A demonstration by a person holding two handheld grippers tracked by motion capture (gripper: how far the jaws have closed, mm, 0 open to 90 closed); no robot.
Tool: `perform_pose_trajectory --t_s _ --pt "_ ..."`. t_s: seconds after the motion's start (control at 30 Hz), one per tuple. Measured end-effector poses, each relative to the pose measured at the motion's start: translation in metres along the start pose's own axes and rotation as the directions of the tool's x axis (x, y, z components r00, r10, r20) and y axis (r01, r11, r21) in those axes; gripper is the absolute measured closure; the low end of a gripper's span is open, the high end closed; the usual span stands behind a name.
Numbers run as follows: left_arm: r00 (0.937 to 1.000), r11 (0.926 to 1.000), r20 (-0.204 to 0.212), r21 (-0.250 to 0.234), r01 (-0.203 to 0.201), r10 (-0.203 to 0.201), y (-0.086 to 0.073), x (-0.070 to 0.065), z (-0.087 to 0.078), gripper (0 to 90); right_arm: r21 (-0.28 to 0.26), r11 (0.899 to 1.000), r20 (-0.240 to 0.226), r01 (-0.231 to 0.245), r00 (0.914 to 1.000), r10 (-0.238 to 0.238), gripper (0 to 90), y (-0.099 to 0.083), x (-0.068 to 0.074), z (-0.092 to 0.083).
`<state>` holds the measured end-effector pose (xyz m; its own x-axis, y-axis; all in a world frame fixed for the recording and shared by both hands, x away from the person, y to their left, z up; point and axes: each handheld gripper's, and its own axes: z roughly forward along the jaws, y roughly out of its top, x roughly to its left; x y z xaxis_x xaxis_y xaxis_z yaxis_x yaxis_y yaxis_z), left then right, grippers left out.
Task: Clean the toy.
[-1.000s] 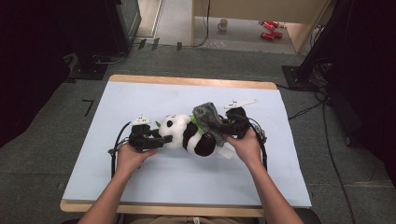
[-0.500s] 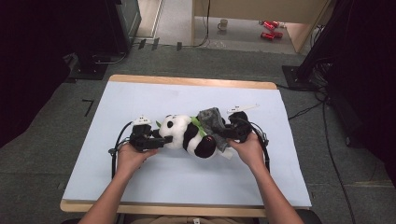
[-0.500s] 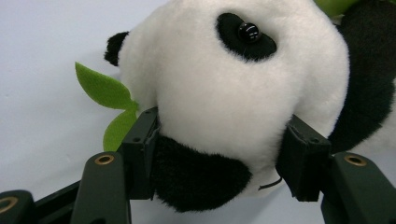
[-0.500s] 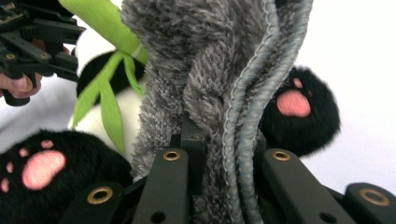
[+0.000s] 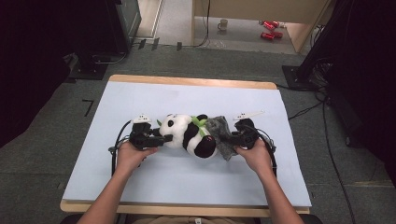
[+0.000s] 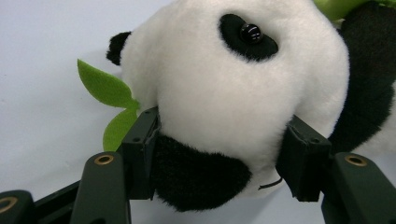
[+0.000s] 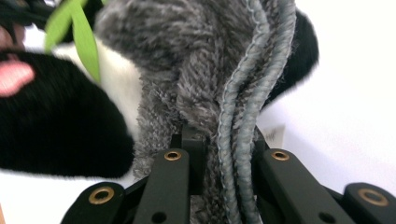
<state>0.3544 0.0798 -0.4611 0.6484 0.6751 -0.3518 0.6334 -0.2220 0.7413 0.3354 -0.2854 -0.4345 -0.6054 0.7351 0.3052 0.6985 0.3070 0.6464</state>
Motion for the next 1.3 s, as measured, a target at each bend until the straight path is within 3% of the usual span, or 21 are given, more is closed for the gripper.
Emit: perform_pose_trajectory --t_s 0.1,0.17,0.2,0.27,0.37,0.53,0.63,0.8,1.0,1.07,1.17,1.3 --pt "0.9999 1.0 0.011 0.001 0.007 -0.007 0.003 0.003 0.001 39.6 0.031 0.999 0.008 -0.024 0.9997 0.024 79.3 -0.006 -0.003 0.0" --pt "0.9995 0.9998 0.024 0.001 0.021 -0.021 0.005 0.005 0.001 39.5 0.069 0.997 0.025 -0.035 0.9991 0.034 79.3 -0.01 -0.006 0.001" --pt "0.9993 0.9996 0.027 -0.003 0.026 -0.026 0.006 0.006 0.002 39.4 0.114 0.992 0.047 -0.055 0.9976 0.05 79.1 -0.015 -0.009 0.003" --pt "0.9991 0.9995 0.031 -0.004 0.03 -0.03 0.007 0.007 0.002 39.4 0.13 0.989 0.044 -0.067 0.9971 0.062 78.9 -0.017 -0.012 0.003" --pt "0.999 0.9995 0.032 -0.005 0.03 -0.03 0.008 0.008 0.002 39.1 0.143 0.981 0.015 -0.131 0.9914 0.13 79.1 -0.021 -0.021 -0.002" --pt "0.9989 0.9995 0.036 -0.011 0.031 -0.031 0.008 0.008 0.003 39.2 0.07 0.989 0.004 -0.13 0.9915 0.13 79.4 -0.014 -0.022 -0.023" --pt "0.9988 0.9995 0.042 -0.017 0.027 -0.026 0.01 0.009 0.005 39.2 0.027 0.991 -0.001 -0.128 0.9917 0.128 79.4 -0.005 -0.017 -0.036" --pt "0.9992 0.9998 0.035 -0.012 0.018 -0.018 0.011 0.008 0.005 39.2 -0.035 0.996 -0.013 -0.087 0.9962 0.086 79.4 0.012 -0.002 -0.054" --pt "0.9996 0.9999 0.028 -0.008 0.009 -0.009 0.01 0.006 0.004 39.4 -0.095 0.994 -0.045 -0.057 0.9976 0.053 79.3 0.029 0.015 -0.068" --pt "0.9997 1.0 0.025 -0.007 0.002 -0.002 0.01 0.005 0.003 39.5 -0.125 0.992 -0.046 -0.019 0.9988 0.013 79.5 0.037 0.027 -0.073" --pt "0.9998 1.0 0.019 -0.006 0.001 -0.001 0.009 0.003 0.003 39.5 -0.158 0.987 -0.058 -0.013 0.9983 0.004 79.6 0.041 0.035 -0.077" --pt "0.9999 1.0 0.014 -0.008 -0.001 0.001 0.008 0.001 0.002 39.2 -0.164 0.986 -0.095 0.024 0.9947 -0.04 79.6 0.049 0.052 -0.075"
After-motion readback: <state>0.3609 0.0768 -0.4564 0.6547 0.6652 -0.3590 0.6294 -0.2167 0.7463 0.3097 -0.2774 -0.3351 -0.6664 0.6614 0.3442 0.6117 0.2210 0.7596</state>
